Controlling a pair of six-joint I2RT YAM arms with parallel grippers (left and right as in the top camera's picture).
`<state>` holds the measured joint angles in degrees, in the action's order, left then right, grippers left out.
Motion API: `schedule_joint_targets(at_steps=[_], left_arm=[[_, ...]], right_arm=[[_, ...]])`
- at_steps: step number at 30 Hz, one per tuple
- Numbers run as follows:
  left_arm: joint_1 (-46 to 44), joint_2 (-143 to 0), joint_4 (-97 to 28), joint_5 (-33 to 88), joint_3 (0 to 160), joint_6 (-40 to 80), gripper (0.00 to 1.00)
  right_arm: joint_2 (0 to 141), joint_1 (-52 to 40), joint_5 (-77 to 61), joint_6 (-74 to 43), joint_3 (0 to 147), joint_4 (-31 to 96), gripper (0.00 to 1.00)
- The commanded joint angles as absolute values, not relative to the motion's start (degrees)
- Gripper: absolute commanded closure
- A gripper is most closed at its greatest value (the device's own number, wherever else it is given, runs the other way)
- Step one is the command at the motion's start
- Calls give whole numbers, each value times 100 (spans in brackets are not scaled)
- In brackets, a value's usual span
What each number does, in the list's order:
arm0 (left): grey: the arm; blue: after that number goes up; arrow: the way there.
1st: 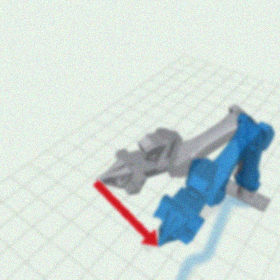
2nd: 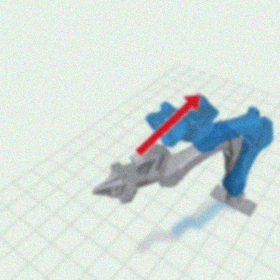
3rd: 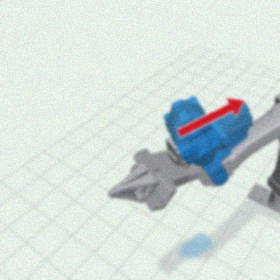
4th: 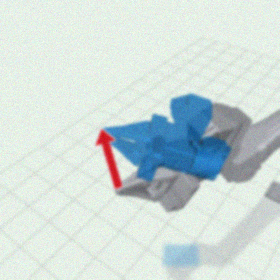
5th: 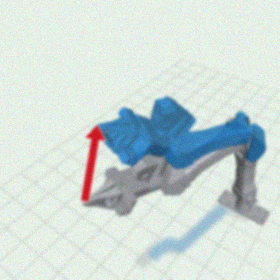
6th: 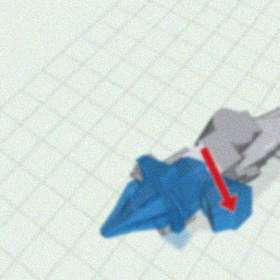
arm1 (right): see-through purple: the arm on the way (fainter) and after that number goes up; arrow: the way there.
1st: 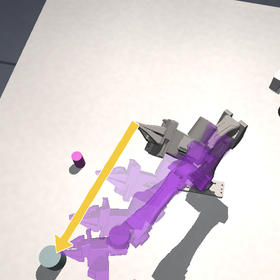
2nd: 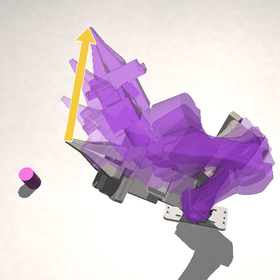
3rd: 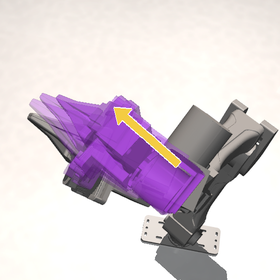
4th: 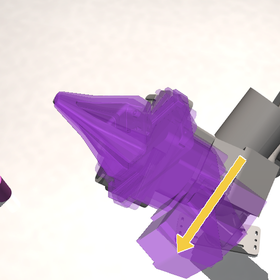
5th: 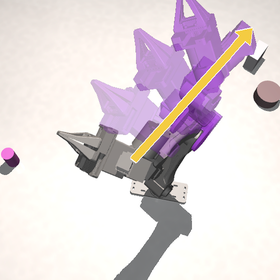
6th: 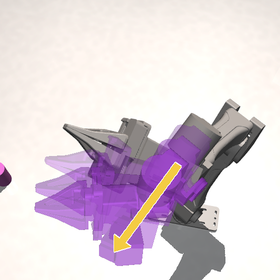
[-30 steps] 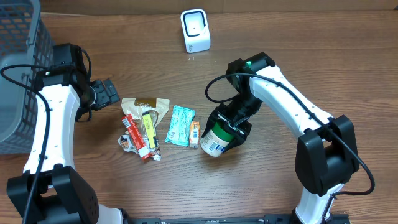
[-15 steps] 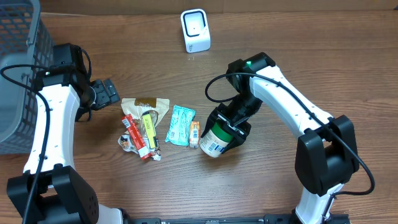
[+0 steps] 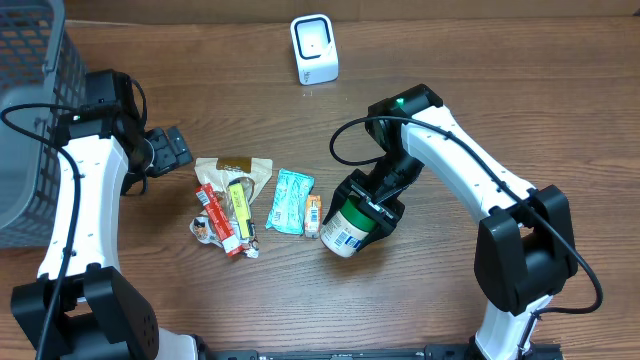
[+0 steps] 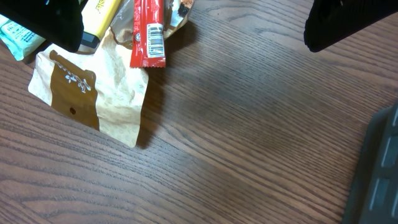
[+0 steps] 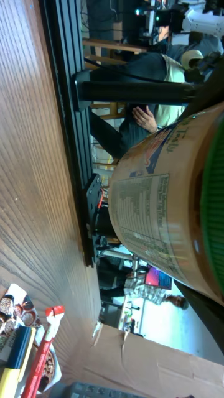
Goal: Scan the item barcode
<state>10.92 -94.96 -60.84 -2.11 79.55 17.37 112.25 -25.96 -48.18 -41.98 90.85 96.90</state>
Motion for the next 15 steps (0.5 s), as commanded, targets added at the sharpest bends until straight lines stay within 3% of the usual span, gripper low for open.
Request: schedule_joint_targets(at_steps=[1, 11, 13, 15], left_arm=[[1085, -9476, -6082, -191, 8062, 1627, 0], [1085, -9476, -6080, -189, 8062, 1627, 0], [1085, -9476, -6082, -189, 8062, 1627, 0], [1085, -9476, -6080, -189, 8062, 1627, 1]], right_arm=[[11187, -2585, -5155, -4202, 9201, 9712, 76], [11187, -2585, -4283, -4200, 9201, 9006, 76], [11187, -2585, -3334, -4200, 9201, 8589, 91], [11187, -2585, -2554, -4198, 9201, 8374, 96]])
